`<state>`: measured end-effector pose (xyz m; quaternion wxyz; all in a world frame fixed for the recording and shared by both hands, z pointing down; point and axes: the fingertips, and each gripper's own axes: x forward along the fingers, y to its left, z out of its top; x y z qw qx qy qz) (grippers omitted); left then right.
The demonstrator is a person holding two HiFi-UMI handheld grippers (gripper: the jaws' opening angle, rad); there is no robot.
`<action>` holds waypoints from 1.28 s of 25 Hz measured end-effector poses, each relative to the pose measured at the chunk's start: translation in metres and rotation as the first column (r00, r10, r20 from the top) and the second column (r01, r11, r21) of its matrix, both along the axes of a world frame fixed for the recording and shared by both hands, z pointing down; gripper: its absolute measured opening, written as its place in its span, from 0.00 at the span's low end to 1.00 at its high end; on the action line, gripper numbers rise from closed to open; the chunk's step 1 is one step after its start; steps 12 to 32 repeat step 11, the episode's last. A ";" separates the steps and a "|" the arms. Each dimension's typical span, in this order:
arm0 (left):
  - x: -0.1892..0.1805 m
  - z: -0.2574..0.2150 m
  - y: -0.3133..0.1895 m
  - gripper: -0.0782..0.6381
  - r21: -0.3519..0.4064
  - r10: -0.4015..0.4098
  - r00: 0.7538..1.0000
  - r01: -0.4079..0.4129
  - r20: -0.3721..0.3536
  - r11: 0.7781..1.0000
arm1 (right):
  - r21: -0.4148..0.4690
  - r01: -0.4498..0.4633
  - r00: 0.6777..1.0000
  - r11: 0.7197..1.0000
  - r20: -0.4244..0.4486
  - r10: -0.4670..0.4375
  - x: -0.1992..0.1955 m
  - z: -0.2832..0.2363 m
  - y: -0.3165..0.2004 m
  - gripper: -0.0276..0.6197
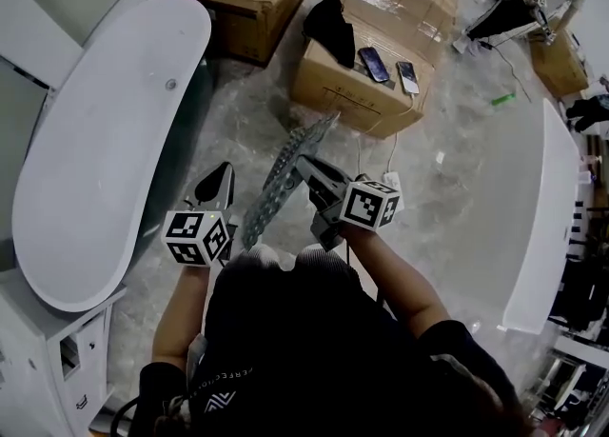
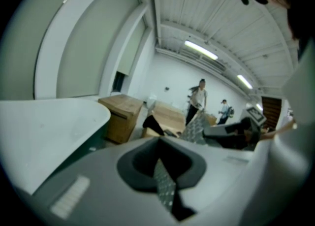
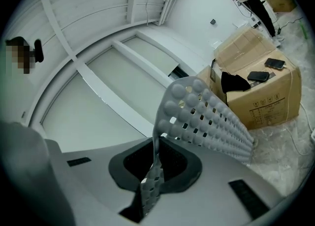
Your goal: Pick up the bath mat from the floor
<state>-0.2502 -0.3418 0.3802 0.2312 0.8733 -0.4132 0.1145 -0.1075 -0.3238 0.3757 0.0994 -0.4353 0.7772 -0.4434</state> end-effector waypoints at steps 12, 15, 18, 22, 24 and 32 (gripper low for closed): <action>-0.018 0.006 0.006 0.12 -0.011 0.021 1.000 -0.021 -0.005 1.000 | -0.008 -0.018 1.000 1.000 -0.013 0.018 -0.015 0.005 0.007 0.07; -0.018 0.006 0.006 0.12 -0.011 0.021 1.000 -0.021 -0.005 1.000 | -0.008 -0.018 1.000 1.000 -0.013 0.018 -0.015 0.005 0.007 0.07; -0.018 0.006 0.006 0.12 -0.011 0.021 1.000 -0.021 -0.005 1.000 | -0.008 -0.018 1.000 1.000 -0.013 0.018 -0.015 0.005 0.007 0.07; -0.018 0.006 0.006 0.12 -0.011 0.021 1.000 -0.021 -0.005 1.000 | -0.008 -0.018 1.000 1.000 -0.013 0.018 -0.015 0.005 0.007 0.07; -0.018 0.006 0.006 0.12 -0.011 0.021 1.000 -0.021 -0.005 1.000 | -0.008 -0.018 1.000 1.000 -0.013 0.018 -0.015 0.005 0.007 0.07; -0.018 0.006 0.006 0.12 -0.011 0.021 1.000 -0.021 -0.005 1.000 | -0.008 -0.018 1.000 1.000 -0.013 0.018 -0.015 0.005 0.007 0.07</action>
